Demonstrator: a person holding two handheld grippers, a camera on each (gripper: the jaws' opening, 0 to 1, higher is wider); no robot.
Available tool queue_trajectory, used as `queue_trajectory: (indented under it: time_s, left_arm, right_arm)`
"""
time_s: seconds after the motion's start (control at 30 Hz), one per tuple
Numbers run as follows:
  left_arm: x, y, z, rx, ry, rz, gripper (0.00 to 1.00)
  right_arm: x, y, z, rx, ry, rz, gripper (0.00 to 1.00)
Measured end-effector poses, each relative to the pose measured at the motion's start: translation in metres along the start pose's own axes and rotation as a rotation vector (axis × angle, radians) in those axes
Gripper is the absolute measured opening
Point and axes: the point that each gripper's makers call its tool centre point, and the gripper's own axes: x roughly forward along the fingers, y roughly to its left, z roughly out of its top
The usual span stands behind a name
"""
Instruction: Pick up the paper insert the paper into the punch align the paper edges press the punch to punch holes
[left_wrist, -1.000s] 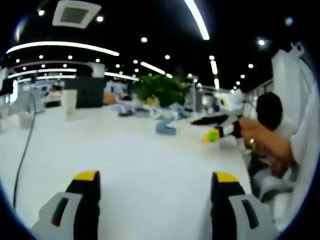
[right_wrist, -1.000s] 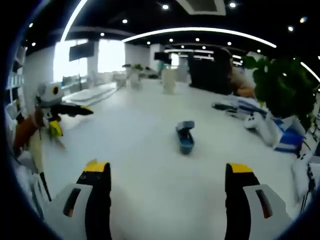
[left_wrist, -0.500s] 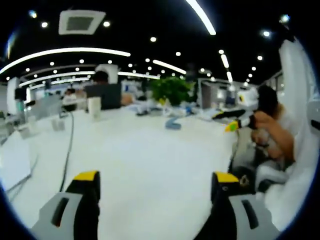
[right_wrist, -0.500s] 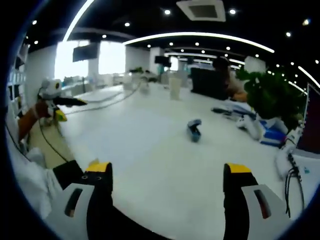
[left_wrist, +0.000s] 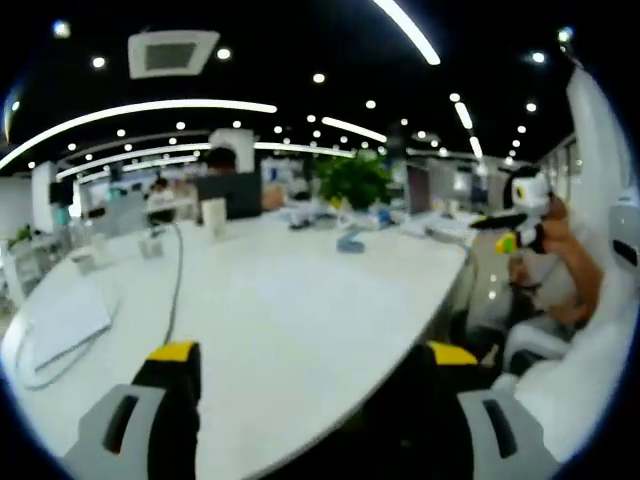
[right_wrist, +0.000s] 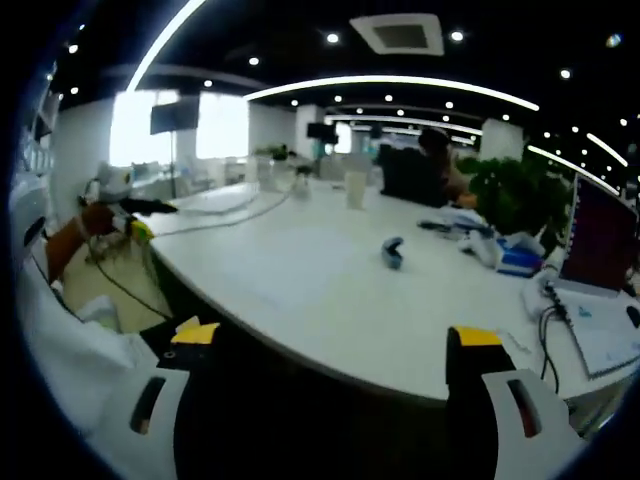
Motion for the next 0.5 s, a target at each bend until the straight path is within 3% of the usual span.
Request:
queue_trajectory:
  time_s: [0.23,0.5]
  left_arm:
    - [-0.031,-0.003,0.004,-0.024,-0.019,0.030,0.89]
    - [-0.051,0.002,0.004,-0.023,-0.017,0.081,0.89]
  right_arm:
    - [-0.030,0.020,0.002,0.048,-0.037,0.012,0.92]
    - [-0.052,0.009,-0.019,0.027,0.083,-0.096,0.90]
